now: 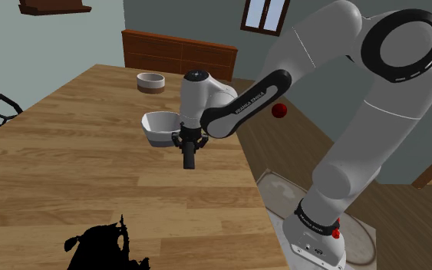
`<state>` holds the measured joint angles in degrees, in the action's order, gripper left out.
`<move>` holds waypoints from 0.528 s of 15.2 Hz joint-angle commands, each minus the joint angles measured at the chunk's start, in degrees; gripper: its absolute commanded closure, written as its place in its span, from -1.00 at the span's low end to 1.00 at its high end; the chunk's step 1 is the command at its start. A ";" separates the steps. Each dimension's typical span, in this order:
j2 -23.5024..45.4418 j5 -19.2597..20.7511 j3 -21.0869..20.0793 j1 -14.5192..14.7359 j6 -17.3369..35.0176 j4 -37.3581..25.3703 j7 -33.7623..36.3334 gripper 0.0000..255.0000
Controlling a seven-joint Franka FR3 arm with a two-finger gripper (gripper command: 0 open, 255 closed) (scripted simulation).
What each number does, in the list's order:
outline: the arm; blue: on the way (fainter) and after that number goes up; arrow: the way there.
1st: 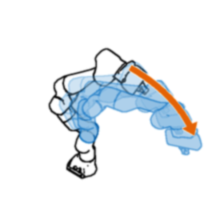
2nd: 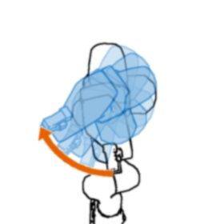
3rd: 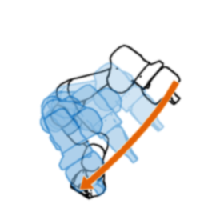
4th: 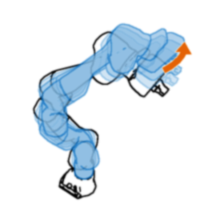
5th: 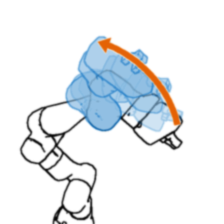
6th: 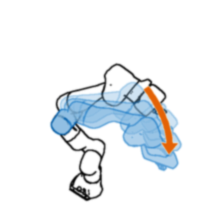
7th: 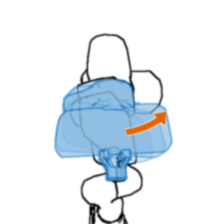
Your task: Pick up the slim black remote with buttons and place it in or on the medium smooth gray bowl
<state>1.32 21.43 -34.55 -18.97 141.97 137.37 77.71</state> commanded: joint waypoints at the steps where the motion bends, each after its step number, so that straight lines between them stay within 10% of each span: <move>1: -0.42 -0.87 0.04 -0.11 -0.81 0.21 -0.77 1.00; 8: -5.16 -6.67 0.04 0.22 -5.33 -1.17 -5.71 1.00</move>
<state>-3.21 15.54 -34.51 -18.86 137.40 136.50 72.61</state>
